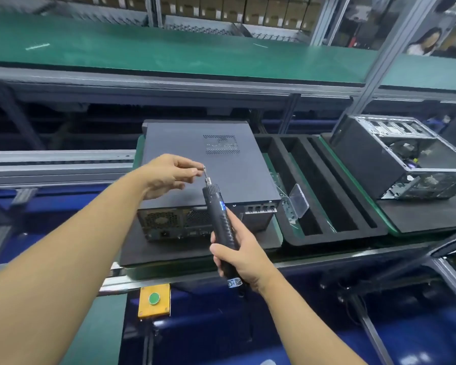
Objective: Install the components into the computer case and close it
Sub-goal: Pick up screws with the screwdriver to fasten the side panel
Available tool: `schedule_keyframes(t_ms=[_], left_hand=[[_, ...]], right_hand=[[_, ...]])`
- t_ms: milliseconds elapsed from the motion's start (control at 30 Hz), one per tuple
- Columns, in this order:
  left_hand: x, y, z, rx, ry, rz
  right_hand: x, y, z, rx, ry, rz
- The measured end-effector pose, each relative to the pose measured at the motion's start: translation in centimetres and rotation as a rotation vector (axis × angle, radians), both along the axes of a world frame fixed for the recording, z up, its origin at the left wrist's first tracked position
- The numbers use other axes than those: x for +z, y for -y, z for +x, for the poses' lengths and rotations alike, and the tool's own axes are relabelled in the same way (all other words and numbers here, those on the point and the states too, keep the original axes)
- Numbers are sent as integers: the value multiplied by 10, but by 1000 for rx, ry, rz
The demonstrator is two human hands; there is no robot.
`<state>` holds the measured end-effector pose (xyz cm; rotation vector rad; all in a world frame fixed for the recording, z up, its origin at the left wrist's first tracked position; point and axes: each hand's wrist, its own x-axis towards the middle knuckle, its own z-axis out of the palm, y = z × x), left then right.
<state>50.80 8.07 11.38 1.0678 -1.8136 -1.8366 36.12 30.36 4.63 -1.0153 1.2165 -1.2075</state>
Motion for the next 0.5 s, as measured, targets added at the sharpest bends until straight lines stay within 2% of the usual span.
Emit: schedule_keyframes(t_ms=[67,133,200,267,367,500], left_hand=[[-1,8,20,136,218,-328],[-11,13,40,109,461,-556],[-25,7,55,-81,662,-607],[-41,-3,63,-223,760,-624],[-60,-12,65,-105,677,-692],[-72,-15,65,42,505,-583]], right_hand=[[-2,5,14,16,-6,-19],[-5,7,25,38,-10,-20],[-9,7,34,48,-2,-12],[-15,5,41,45,-2,12],[-25,-3,48,20,1,66],[-37,-17,52,14,-19,93]])
